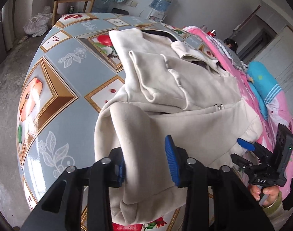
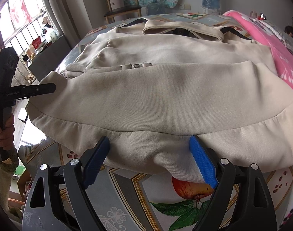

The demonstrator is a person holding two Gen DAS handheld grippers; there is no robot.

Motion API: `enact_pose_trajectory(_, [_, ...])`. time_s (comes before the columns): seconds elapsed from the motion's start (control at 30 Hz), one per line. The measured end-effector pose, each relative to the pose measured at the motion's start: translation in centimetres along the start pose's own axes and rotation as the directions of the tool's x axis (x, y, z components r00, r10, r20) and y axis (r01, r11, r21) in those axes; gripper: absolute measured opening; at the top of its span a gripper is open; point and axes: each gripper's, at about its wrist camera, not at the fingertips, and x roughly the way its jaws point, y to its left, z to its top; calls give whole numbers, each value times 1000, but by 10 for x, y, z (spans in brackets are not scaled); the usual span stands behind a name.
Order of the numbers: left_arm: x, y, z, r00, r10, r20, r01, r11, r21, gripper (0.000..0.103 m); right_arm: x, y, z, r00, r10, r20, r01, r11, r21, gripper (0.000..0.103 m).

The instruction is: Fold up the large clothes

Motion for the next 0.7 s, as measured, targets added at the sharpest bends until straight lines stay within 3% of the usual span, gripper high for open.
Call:
enact_pose_trajectory(0.1, [4, 3, 5, 999, 38, 0, -38, 999, -25, 18, 0, 0, 0, 1000, 1, 1, -1, 1000, 1, 82])
enact_pose_trajectory(0.2, [7, -9, 5, 993, 118, 2, -118, 993, 17, 16, 0, 1, 0, 1000, -1, 2, 1, 1000, 3, 82])
enact_pose_trajectory(0.4, [13, -34, -2, 954, 296, 42, -299, 947, 118, 15, 0, 1, 1, 1000, -3, -1, 3, 1000, 6, 82])
enact_pose_trajectory(0.53, [15, -41, -3, 935, 349, 60, -354, 924, 146, 15, -4, 1, 2, 1000, -1, -4, 1, 1000, 26, 86])
enact_pose_trajectory(0.7, [16, -43, -3, 928, 368, 60, -372, 915, 155, 15, -15, 0, 0, 1000, -6, 23, 5, 999, 39, 94])
